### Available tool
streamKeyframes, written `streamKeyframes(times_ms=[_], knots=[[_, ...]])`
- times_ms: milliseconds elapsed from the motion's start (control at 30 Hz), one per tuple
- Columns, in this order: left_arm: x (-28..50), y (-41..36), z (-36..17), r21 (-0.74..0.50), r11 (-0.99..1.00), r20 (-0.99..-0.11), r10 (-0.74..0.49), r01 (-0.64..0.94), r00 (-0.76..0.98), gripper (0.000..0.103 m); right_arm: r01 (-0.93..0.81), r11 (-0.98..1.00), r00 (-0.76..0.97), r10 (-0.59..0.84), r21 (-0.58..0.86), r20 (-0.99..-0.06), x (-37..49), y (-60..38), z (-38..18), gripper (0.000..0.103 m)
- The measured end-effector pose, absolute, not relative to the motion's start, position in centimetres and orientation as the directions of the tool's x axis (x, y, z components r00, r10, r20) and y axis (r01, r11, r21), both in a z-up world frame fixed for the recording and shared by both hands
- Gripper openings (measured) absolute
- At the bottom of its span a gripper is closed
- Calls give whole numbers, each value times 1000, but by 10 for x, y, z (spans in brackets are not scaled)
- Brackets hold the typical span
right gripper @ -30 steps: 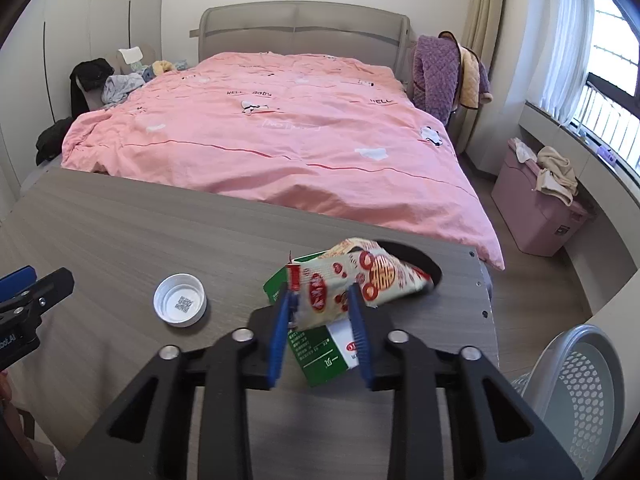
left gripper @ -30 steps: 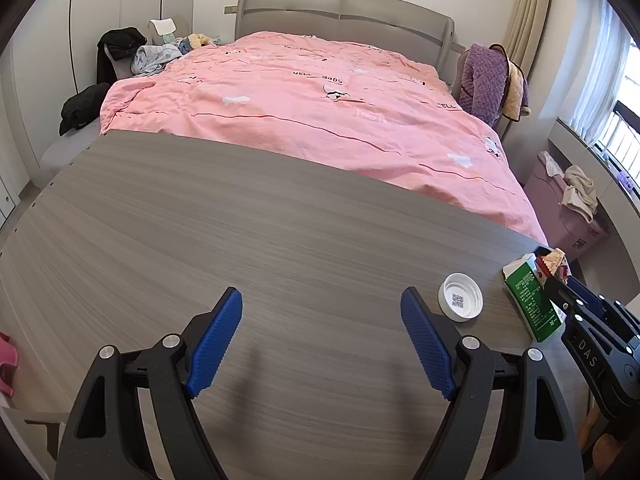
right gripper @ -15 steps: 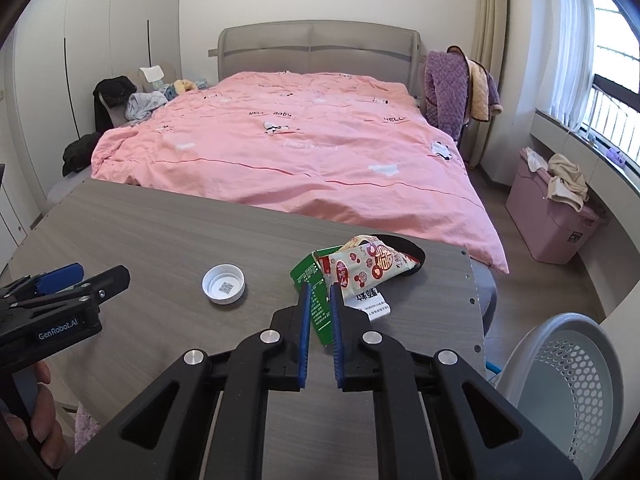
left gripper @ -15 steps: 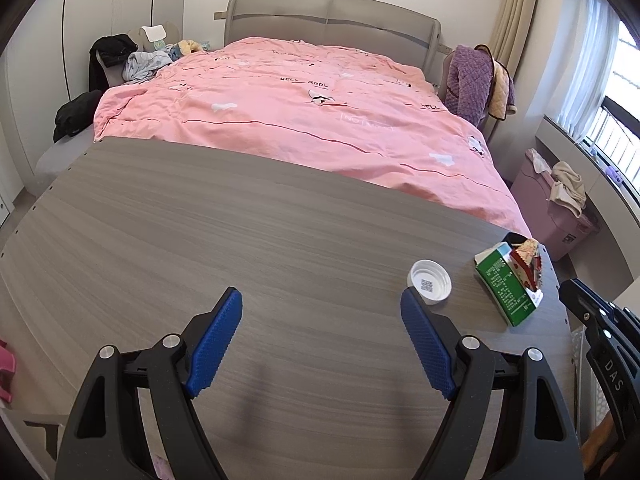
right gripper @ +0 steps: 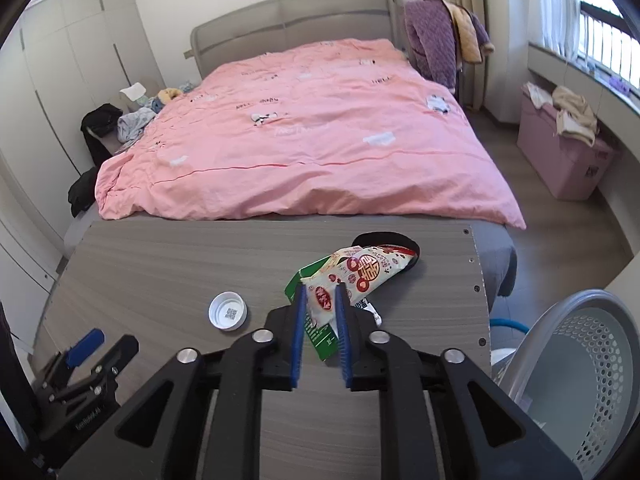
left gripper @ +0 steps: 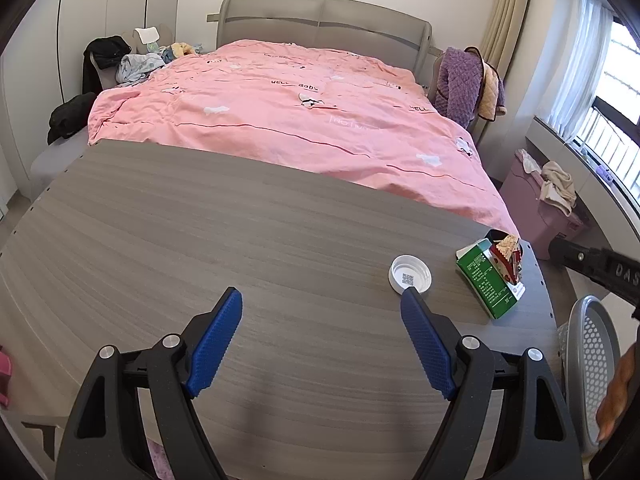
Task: Collect trash
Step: 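Grasp the red-and-white snack packet with the right gripper and lift it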
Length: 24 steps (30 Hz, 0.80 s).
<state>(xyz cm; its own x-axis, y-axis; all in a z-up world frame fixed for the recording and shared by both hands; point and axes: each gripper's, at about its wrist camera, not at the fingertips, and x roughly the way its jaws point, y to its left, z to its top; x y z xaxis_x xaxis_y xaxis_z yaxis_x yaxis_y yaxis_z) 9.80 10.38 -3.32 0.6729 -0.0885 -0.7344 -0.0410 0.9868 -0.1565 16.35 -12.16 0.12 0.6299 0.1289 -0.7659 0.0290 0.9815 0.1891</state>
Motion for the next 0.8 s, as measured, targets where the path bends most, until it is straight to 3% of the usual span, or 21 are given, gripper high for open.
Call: streamKeyframes(times_ms=[300, 433, 800], knots=[[107, 112, -40, -180, 982, -746, -105, -48, 658, 78, 141, 958, 534, 139, 250, -834, 201, -137, -11, 45], [110, 118, -44, -194, 980, -749, -114, -51, 653, 78, 197, 949, 501, 117, 245, -858, 220, -138, -13, 64], [122, 128, -49, -224, 972, -750, -126, -70, 649, 78, 243, 956, 371, 65, 165, -926, 245, -130, -37, 66]])
